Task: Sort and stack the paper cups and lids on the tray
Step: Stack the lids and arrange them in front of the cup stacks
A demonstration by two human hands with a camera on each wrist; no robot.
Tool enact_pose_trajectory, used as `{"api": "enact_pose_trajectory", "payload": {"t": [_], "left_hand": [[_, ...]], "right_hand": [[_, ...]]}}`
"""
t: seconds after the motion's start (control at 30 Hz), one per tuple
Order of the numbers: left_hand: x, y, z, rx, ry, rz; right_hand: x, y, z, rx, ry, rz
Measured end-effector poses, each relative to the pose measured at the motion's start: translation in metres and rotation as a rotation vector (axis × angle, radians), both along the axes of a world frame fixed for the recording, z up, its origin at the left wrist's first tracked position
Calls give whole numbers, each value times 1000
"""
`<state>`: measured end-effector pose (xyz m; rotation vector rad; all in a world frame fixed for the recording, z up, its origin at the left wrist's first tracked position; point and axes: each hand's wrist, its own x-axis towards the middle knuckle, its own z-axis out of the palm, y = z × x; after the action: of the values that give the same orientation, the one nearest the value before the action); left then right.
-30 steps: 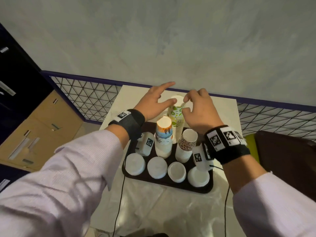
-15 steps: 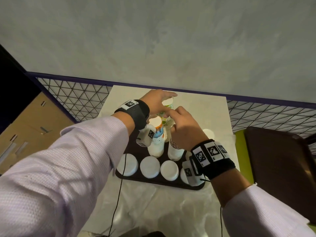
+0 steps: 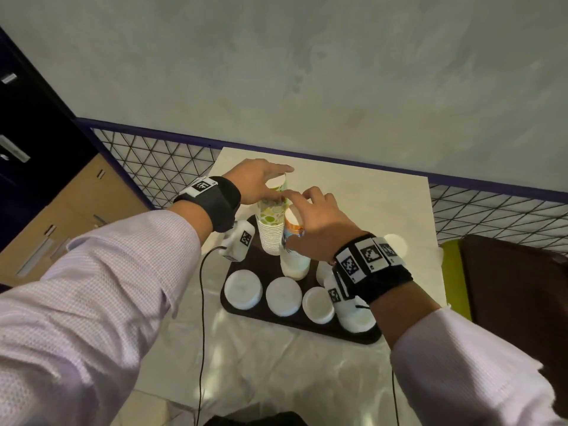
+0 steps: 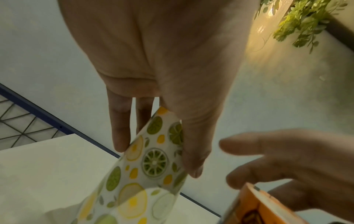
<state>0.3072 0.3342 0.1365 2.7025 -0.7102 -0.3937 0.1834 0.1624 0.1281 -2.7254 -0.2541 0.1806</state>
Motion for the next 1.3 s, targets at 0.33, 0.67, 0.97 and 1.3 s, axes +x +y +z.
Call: {"api": "enact_pose_trajectory", "payload": {"t": [0.33, 0.67, 0.97, 1.3], "left_hand": [[-9, 28, 0, 10, 61, -22], [-35, 26, -37, -552, 146, 384], [-32, 37, -40, -530, 147, 404], [-33, 40, -43, -600, 139, 412]], "right_hand": [[28, 20, -26, -156, 115, -47], [43, 10, -30, -117, 83, -100], [56, 18, -33, -92, 84, -164], [56, 23, -38, -74, 75, -222]]}}
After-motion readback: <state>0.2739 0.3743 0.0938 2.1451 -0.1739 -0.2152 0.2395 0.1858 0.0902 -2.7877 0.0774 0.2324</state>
